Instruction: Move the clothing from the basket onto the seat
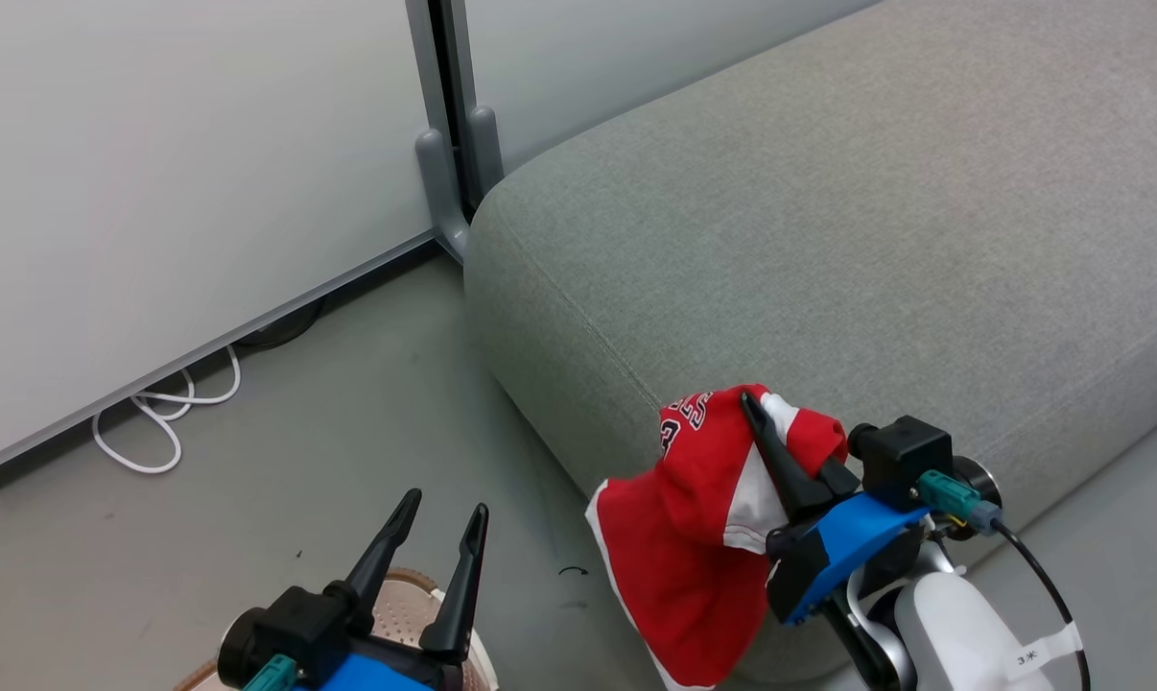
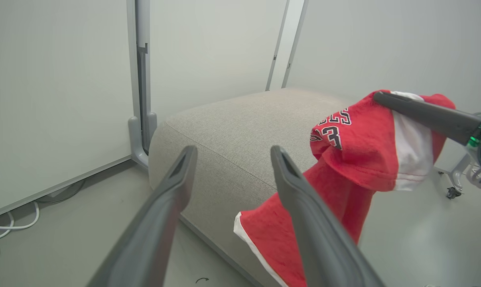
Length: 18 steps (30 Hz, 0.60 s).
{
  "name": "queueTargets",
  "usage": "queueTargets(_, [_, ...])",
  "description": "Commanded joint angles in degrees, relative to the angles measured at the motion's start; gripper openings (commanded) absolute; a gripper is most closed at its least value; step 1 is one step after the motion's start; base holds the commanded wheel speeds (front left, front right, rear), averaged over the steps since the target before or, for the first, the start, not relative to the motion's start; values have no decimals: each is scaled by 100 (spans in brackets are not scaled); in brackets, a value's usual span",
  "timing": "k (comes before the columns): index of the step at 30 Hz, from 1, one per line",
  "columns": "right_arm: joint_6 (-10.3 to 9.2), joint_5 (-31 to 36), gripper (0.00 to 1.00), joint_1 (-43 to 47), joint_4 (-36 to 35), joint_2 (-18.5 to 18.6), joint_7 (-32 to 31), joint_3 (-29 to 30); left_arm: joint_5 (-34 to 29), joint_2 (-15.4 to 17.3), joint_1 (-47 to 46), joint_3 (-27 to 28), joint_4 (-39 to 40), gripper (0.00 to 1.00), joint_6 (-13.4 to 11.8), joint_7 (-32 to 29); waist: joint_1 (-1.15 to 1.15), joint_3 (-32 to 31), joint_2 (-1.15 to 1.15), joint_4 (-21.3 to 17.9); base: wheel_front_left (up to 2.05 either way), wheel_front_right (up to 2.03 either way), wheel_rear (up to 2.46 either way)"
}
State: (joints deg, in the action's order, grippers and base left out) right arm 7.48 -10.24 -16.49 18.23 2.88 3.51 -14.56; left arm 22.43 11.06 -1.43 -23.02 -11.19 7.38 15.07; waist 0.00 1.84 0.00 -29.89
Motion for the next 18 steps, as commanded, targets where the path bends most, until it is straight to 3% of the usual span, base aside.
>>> queueTargets(1, [3,-29,0,-51,-5,1,-26,20,14,36,-55,14,7,100,13,15,0,7,0,-4,0,0,0])
queueTargets(6, [3,-106,0,-633,155,2,-15,353,-53,42,68,141,112,100,13,15,0,141,0,-6,0,0,0])
queueTargets(12, [3,-114,0,-1940,594,-2,-91,1217,-158,188,-164,79,331,100,13,15,0,731,0,344,0,0,0])
queueTargets(18, [3,-14,0,-3428,1225,716,-166,1978,-226,437,-504,-137,568,100,13,15,0,1585,0,830,0,0,0])
